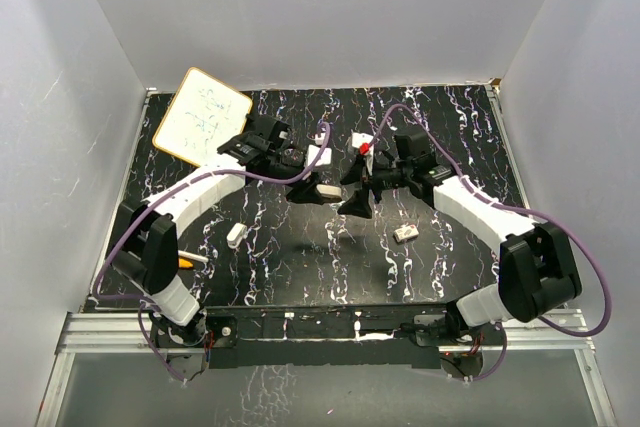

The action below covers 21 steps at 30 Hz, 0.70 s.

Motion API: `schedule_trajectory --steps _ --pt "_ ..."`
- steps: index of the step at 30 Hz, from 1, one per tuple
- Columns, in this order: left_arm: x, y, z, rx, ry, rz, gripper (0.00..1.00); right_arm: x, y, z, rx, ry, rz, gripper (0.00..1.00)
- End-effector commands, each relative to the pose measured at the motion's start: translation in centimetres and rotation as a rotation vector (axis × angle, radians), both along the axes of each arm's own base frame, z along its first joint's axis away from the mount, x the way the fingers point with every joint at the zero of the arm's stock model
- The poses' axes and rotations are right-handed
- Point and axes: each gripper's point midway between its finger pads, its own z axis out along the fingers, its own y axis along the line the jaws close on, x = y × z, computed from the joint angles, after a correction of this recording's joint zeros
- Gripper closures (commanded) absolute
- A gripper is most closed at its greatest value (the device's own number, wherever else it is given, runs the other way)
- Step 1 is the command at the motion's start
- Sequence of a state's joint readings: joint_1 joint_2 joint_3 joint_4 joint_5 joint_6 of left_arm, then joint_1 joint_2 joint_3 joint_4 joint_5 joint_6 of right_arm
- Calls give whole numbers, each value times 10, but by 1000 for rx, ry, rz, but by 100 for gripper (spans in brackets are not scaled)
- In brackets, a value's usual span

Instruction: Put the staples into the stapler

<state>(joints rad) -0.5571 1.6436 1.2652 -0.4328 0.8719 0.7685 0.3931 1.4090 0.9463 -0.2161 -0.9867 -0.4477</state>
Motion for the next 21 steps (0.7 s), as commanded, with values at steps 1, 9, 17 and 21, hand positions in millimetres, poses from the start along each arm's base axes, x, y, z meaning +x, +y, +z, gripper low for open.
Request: schedule_trajectory --steps 1,9,17,21 --pt "-25 -4 34 -63 48 -50 100 6 19 35 92 -94 59 15" --pt "-27 -9 39 -61 50 -46 100 3 20 36 95 -101 60 48" --pt "-27 -10 45 -74 51 -39 100 -5 15 31 88 -115 56 50" --pt "-27 -11 46 -78 54 -36 100 -6 14 30 85 -114 52 45"
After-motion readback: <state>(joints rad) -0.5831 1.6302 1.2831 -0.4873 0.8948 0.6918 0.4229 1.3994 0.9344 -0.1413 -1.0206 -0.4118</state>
